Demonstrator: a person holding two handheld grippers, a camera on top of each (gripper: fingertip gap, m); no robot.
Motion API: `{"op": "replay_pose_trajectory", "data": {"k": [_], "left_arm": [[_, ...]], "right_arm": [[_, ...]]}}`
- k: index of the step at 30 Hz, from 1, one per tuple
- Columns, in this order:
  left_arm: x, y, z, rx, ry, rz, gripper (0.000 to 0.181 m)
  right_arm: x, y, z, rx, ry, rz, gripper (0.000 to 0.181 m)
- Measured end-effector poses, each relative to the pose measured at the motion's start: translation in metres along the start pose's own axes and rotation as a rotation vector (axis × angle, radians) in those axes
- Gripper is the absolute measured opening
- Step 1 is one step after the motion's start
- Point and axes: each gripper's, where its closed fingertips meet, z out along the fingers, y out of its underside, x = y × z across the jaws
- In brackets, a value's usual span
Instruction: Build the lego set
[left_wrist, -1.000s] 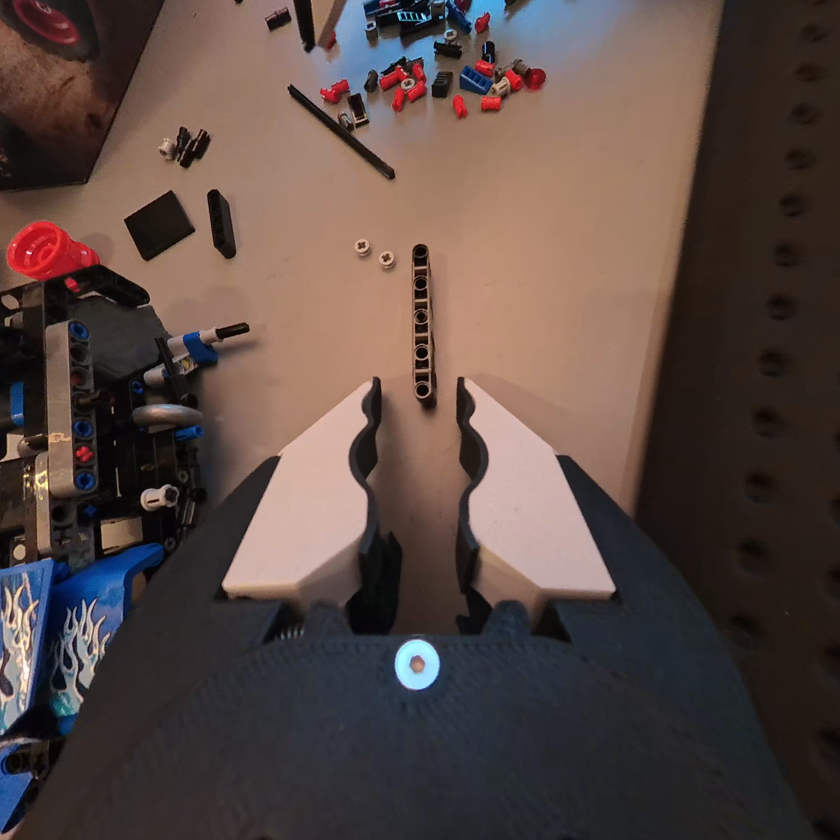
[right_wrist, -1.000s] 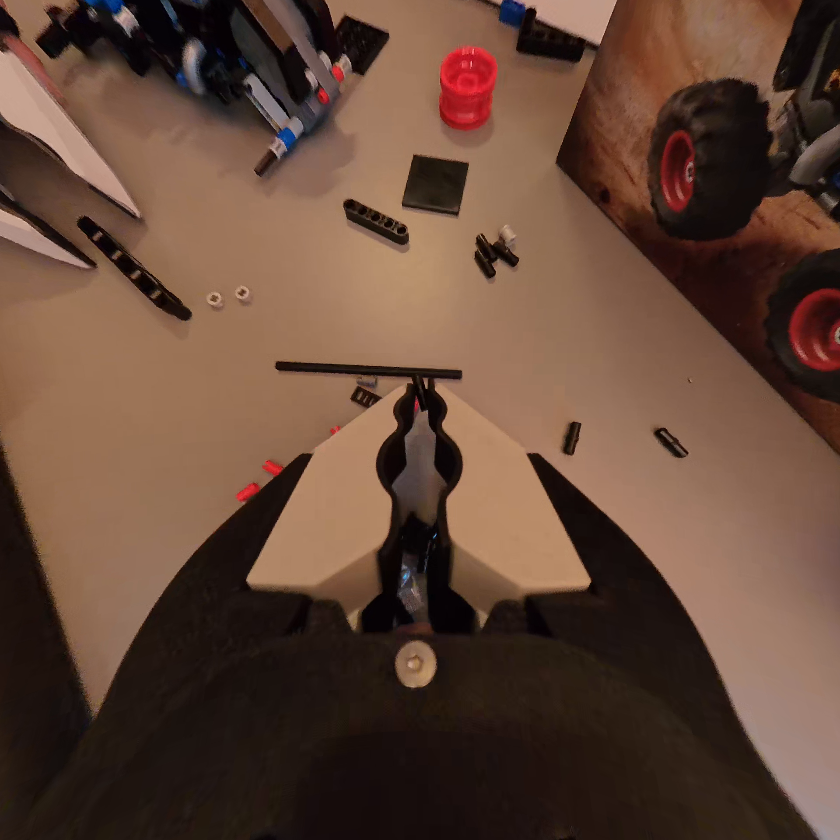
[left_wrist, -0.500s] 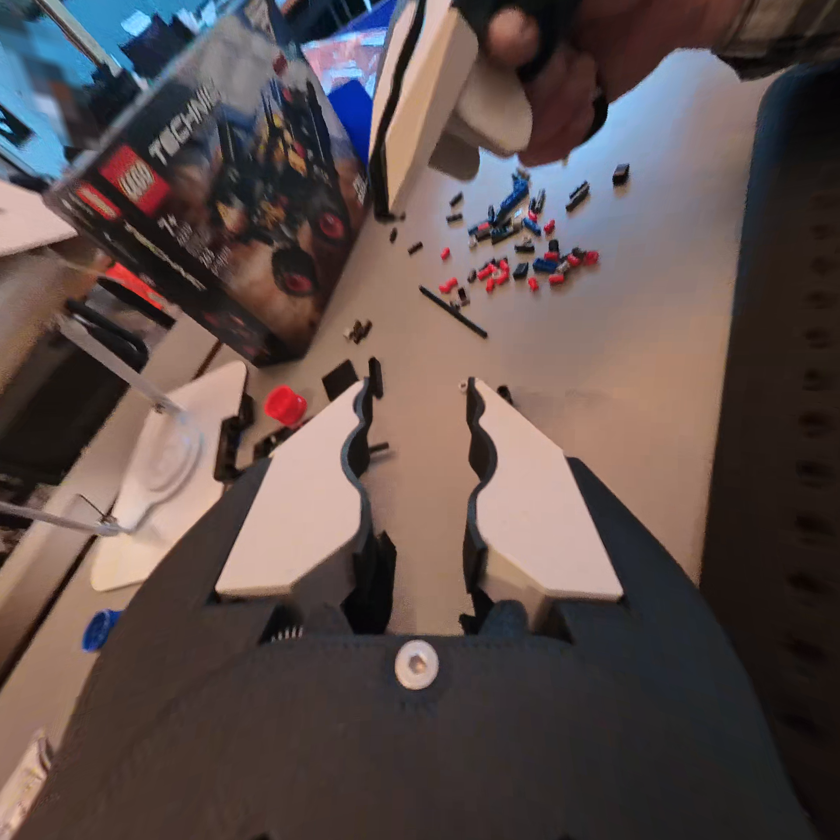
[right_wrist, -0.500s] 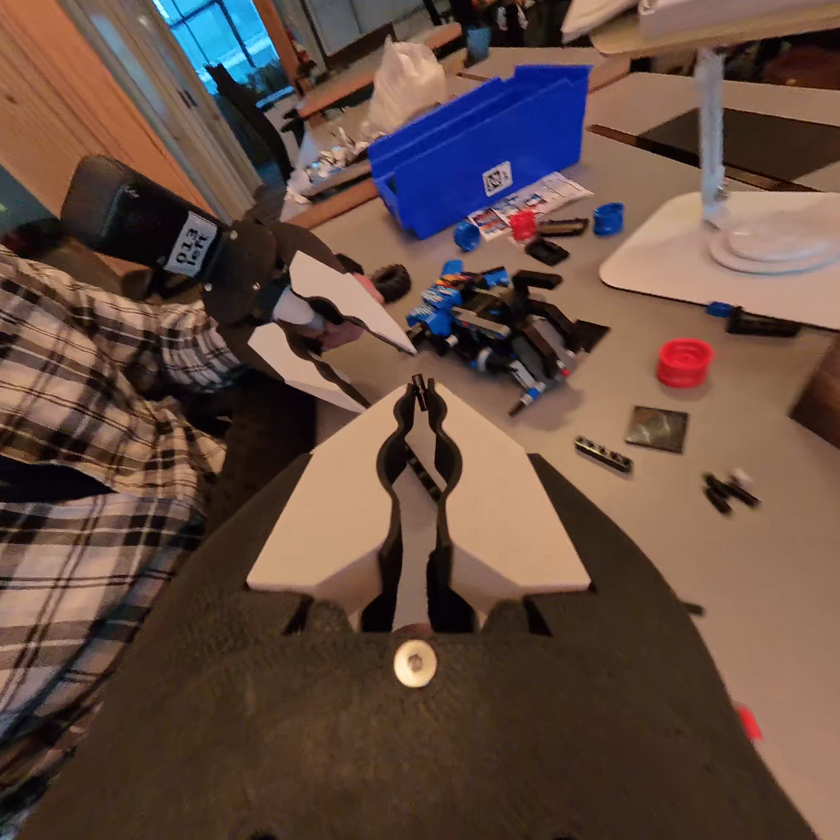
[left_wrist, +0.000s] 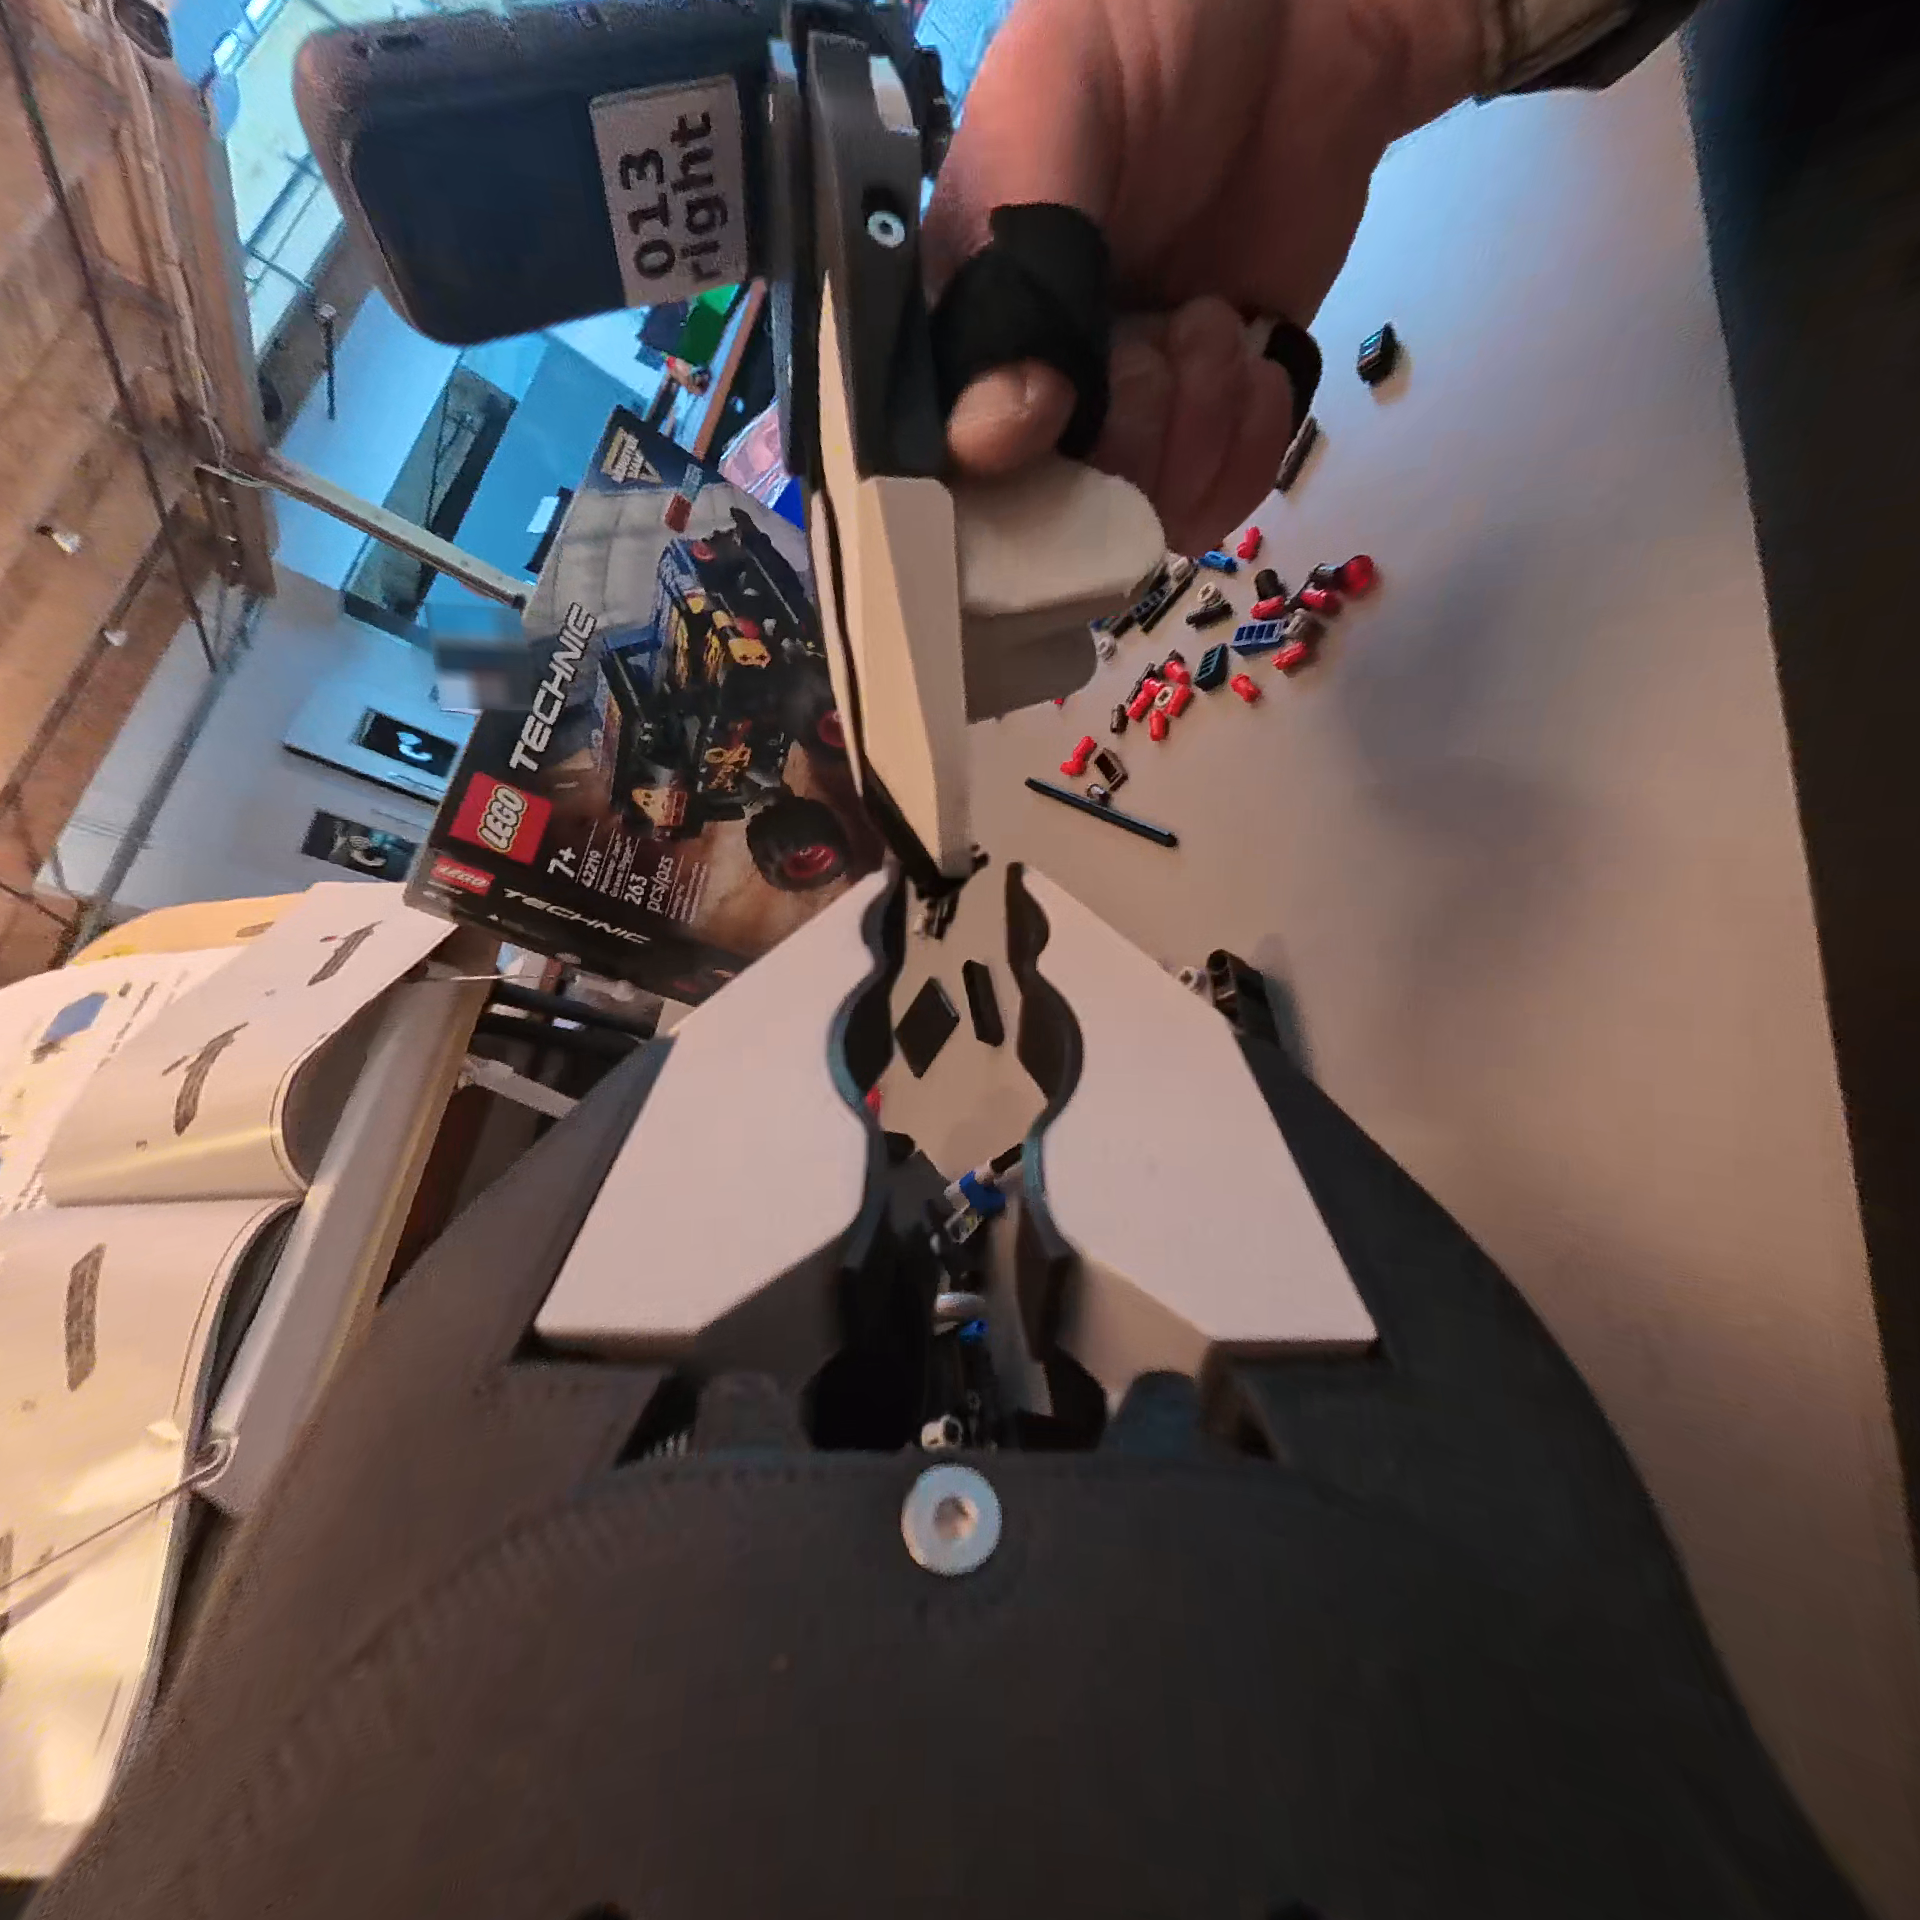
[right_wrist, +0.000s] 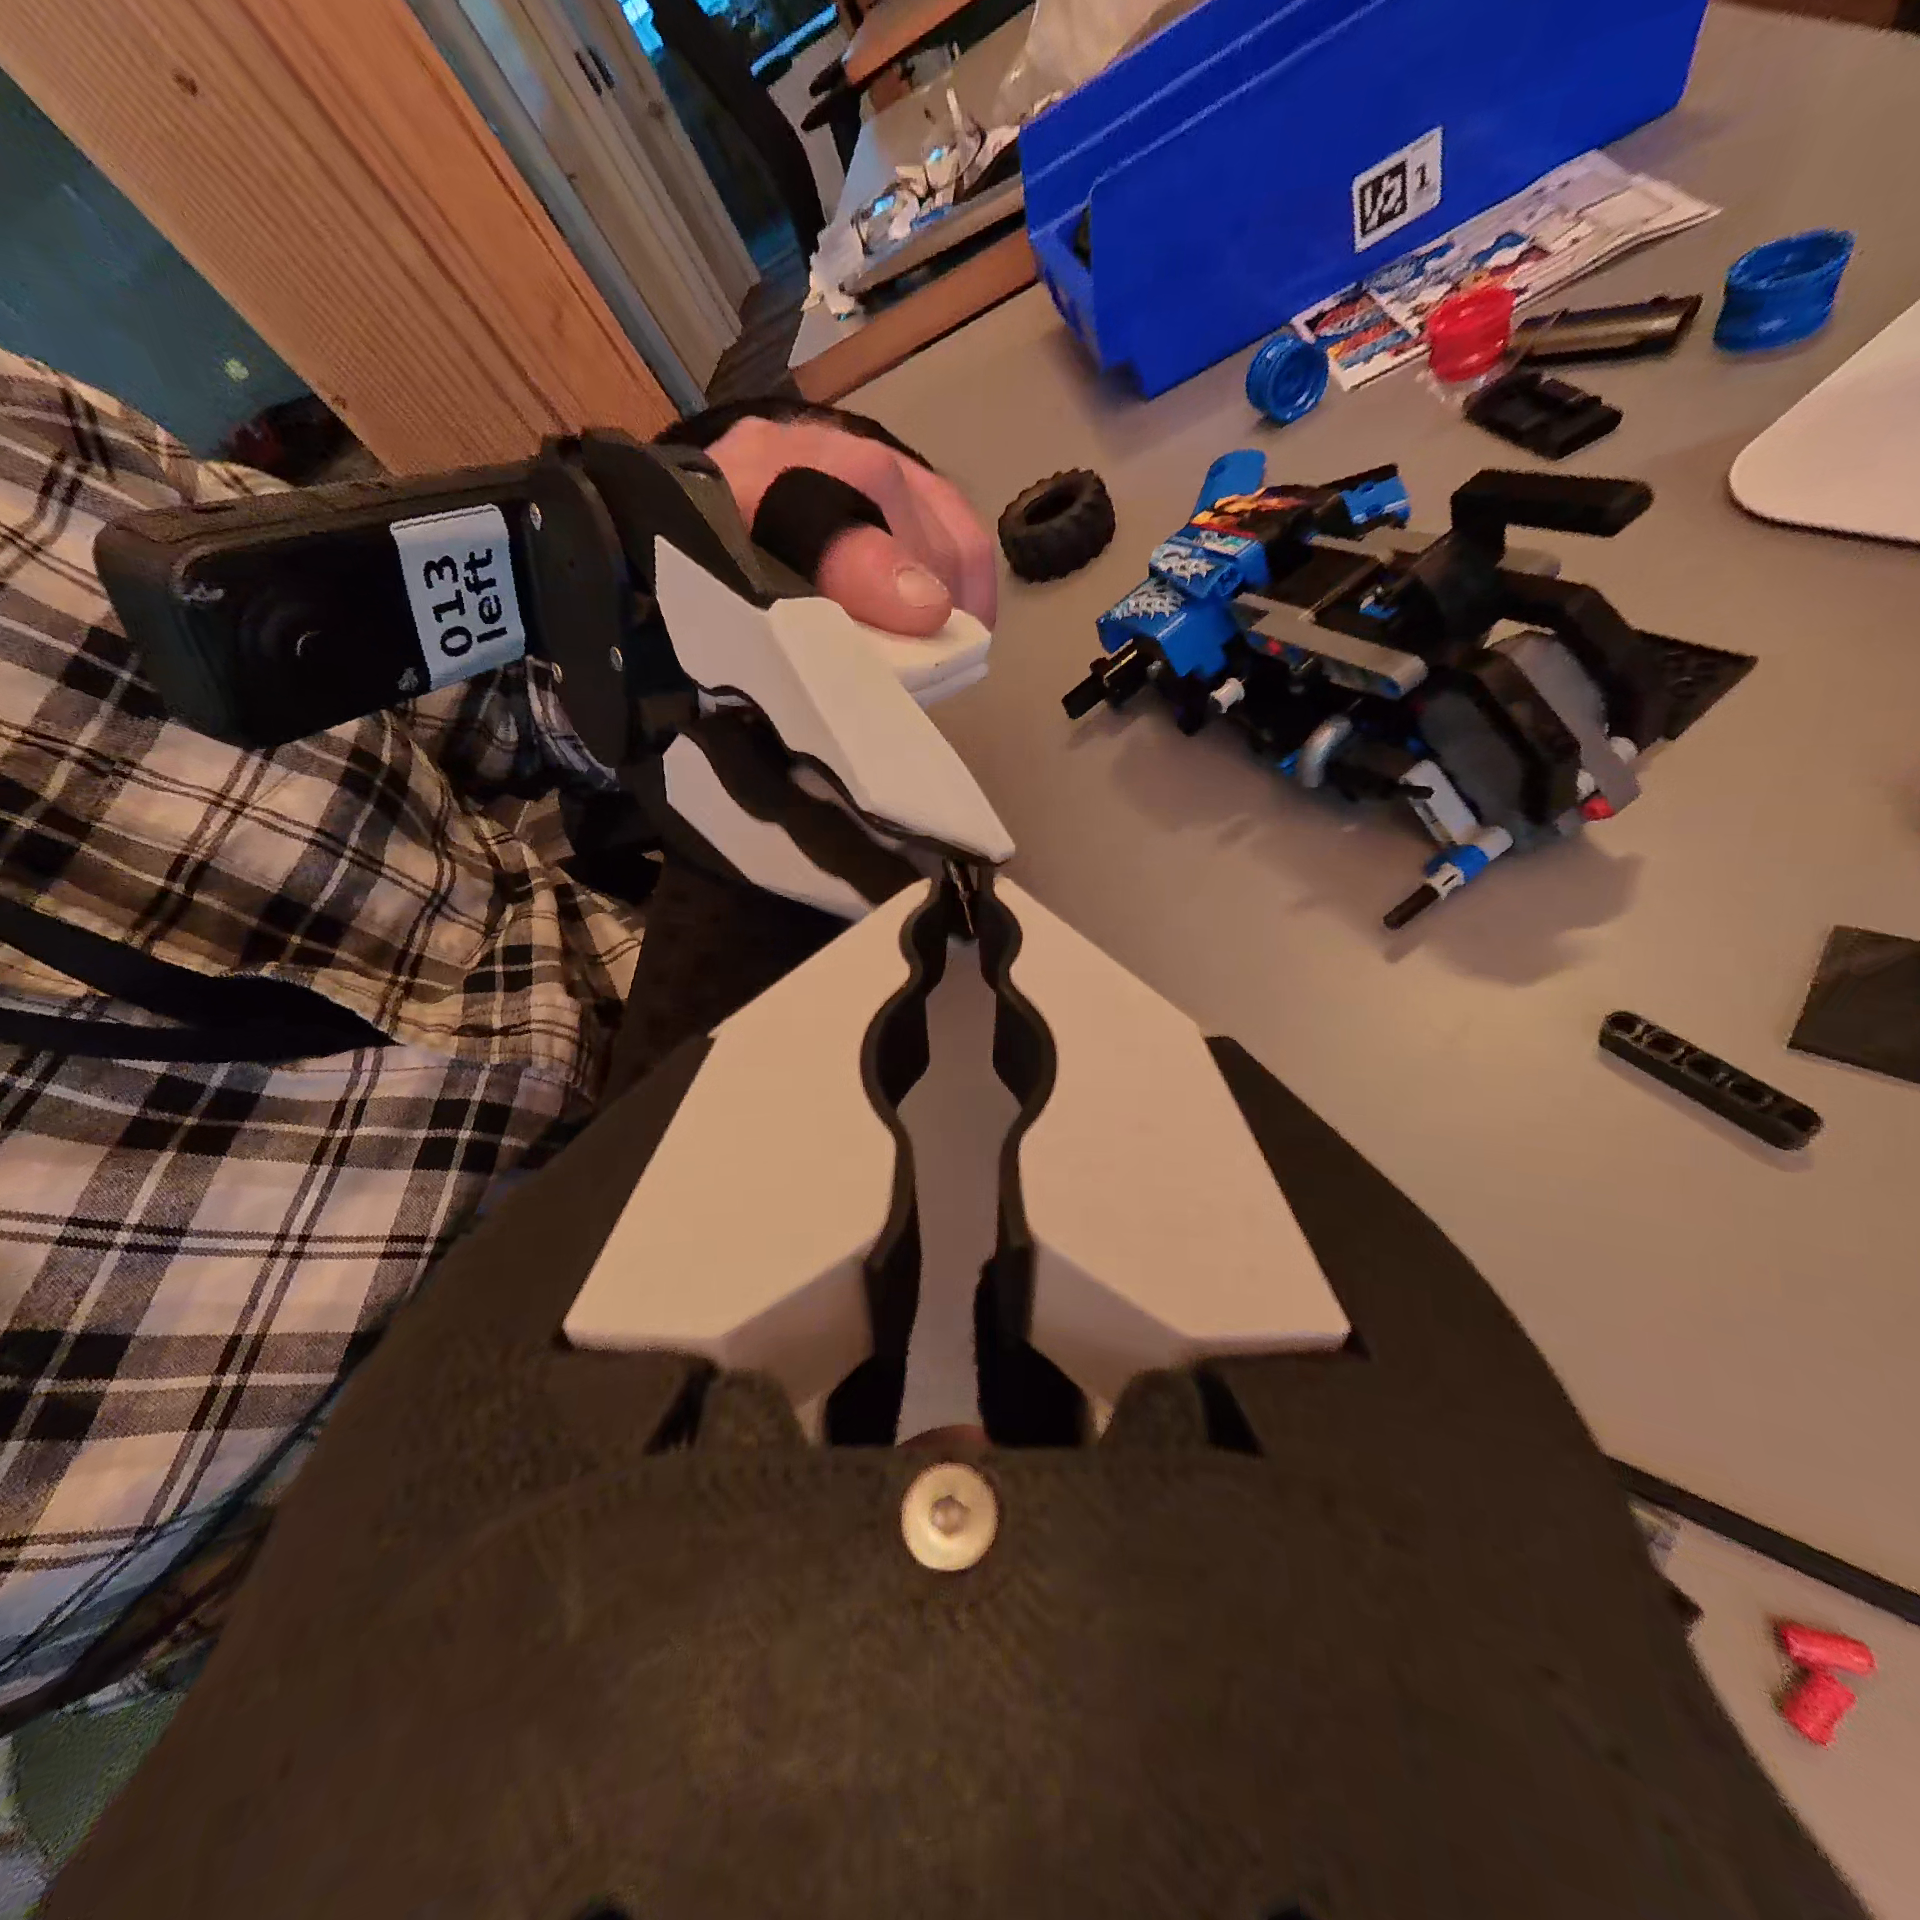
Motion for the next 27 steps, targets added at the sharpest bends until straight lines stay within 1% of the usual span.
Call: {"op": "replay_pose_trajectory", "data": {"k": [1,6,12,16,21,24,25,27], "left_arm": [[-0.001,0.002,0.000,-0.013,-0.013,0.017,0.011],[-0.005,0.001,-0.002,-0.019,-0.053,0.034,0.007],[-0.016,-0.003,-0.005,0.029,-0.096,-0.083,0.006],[-0.020,-0.004,-0.006,0.029,-0.128,-0.089,0.005],[-0.023,-0.007,-0.008,0.060,-0.145,-0.135,0.004],[-0.026,-0.011,-0.011,0.107,-0.143,-0.208,0.004],[-0.026,-0.012,-0.011,0.120,-0.137,-0.235,0.004],[-0.024,-0.008,-0.009,0.119,-0.103,-0.276,0.006]], "right_arm": [[0.001,0.002,0.001,-0.006,0.004,0.001,0.003],[0.000,-0.004,0.000,0.043,-0.001,0.018,0.003],[-0.003,-0.015,-0.003,0.132,0.006,-0.031,0.004],[-0.004,-0.019,-0.004,0.153,0.019,-0.052,0.004],[-0.007,-0.023,-0.004,0.191,-0.006,-0.050,0.004],[-0.011,-0.028,-0.006,0.221,-0.017,-0.082,0.003],[-0.011,-0.028,-0.006,0.220,-0.003,-0.111,0.003],[-0.007,-0.024,-0.005,0.172,0.055,-0.180,0.003]]}}
